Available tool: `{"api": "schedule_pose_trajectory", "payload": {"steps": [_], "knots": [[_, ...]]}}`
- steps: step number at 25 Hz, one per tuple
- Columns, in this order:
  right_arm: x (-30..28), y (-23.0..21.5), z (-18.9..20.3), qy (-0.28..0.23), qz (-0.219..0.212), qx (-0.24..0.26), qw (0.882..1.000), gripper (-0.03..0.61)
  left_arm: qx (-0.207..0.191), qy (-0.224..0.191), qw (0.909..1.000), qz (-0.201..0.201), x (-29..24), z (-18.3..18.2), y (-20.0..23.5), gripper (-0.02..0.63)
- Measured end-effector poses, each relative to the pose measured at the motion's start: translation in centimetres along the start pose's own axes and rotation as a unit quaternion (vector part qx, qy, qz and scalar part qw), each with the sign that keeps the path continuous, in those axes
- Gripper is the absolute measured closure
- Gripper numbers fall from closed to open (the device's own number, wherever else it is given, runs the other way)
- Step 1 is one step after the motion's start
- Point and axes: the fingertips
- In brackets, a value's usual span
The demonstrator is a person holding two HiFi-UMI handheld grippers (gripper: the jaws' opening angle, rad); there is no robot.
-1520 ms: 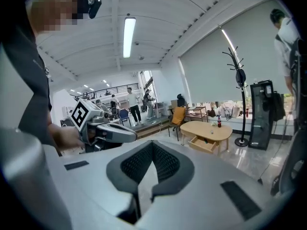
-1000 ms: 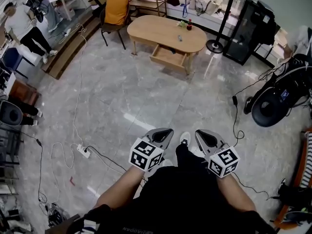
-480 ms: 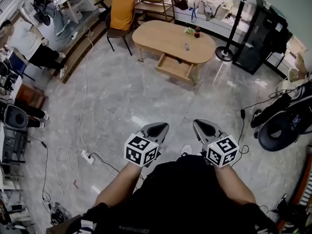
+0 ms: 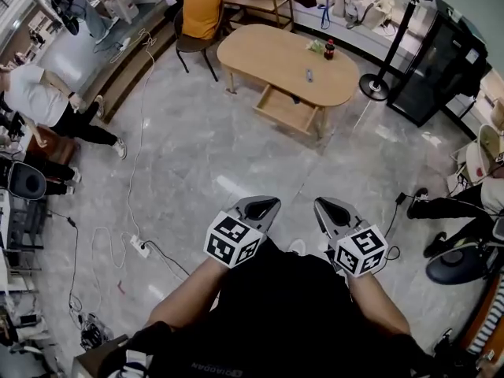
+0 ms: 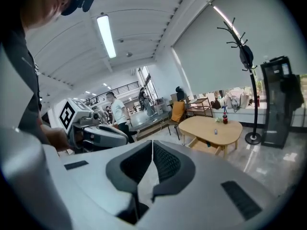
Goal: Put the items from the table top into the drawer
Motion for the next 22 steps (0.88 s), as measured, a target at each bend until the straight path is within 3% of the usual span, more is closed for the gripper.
{"api": "schedule_pose_trajectory", "payload": {"steps": [3, 7, 12, 18, 22], "knots": [[-1.9, -1.8, 0.4, 0.020, 0.002, -0.009, 1.000, 0.574, 0.000, 0.020, 0.9998, -0.005, -1.4, -0.4, 2.6, 0.609], [-4.7, -4.2, -1.8, 0.020, 0.015, -0.014, 1.000, 0.574, 0.004, 0.016, 0.9998, 0.008, -3.0, -2.6, 6.5, 0.609], [-9.8, -7.2, -6.3, 0.023, 0.045, -0.002, 0.999, 0.574, -0.015, 0.004, 0.9993, 0.033, -5.2, -6.9, 12.7, 0.609], [-17.3, -10.6, -14.6, 0.031, 0.074, 0.008, 0.997, 0.574, -0.038, -0.024, 0.9981, 0.041, -5.3, -15.4, 23.1, 0.609], [-21.9, -12.7, -18.5, 0.031, 0.094, 0.001, 0.995, 0.574, -0.054, -0.018, 0.9976, 0.039, -5.7, -17.7, 29.5, 0.609]]}}
Point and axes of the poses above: the fingertips, and each gripper's own axes: x backward along the fingers, y to its left, z out of its underside, and after that the axes turned 13 degrees about y, right-handed
